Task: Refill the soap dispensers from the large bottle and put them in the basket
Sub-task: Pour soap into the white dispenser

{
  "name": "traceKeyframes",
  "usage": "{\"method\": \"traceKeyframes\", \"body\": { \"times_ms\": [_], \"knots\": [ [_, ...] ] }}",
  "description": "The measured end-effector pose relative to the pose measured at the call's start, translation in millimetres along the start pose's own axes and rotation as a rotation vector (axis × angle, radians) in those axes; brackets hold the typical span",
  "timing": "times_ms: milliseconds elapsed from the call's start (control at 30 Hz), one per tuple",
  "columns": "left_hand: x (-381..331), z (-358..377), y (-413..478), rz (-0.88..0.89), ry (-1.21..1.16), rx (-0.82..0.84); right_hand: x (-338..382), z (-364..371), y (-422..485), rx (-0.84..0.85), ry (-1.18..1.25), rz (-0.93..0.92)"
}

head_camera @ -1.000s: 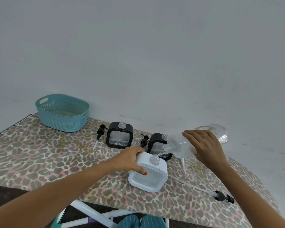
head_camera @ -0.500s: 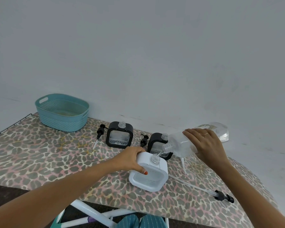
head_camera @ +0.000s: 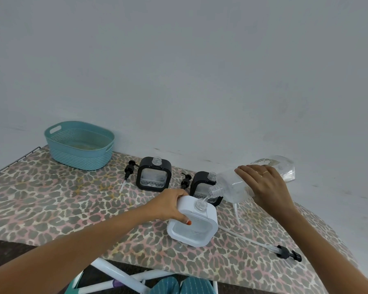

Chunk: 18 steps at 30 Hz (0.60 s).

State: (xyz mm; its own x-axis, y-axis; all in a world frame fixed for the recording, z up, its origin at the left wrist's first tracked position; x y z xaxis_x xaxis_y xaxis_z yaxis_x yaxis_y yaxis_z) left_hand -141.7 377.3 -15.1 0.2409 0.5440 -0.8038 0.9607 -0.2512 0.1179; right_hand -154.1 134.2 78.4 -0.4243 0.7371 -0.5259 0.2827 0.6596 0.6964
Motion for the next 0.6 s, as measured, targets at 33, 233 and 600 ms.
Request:
{"method": "traceKeyframes", "body": {
  "times_ms": [33, 233, 600],
  "knots": [
    [0.1, 0.2, 0.3, 0.000, 0.001, -0.001, 0.0, 0.0, 0.0, 0.001, 0.001, -0.002],
    [-0.1, 0.9, 0.3, 0.001, 0.005, -0.008, 0.5, 0.0, 1.1, 0.009, -0.002, -0.026],
    [0.2, 0.4, -0.3, 0.002, -0.004, -0.015, 2.0, -1.4, 6.0, -0.007, -0.003, -0.059]
  ]
}}
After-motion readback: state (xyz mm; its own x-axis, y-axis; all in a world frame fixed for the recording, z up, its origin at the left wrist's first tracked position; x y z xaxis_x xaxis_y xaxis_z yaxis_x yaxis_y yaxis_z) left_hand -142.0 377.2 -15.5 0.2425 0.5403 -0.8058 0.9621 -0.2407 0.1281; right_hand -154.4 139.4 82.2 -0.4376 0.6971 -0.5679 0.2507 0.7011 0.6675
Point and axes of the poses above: each hand's wrist, its own y-axis towards the middle knuckle, its own z-axis out of the palm, x = y × z, the point moved 2 cm from there along y, towards the middle knuckle, and after that the axes turned 14 degrees about -x, right-handed, at the moved point
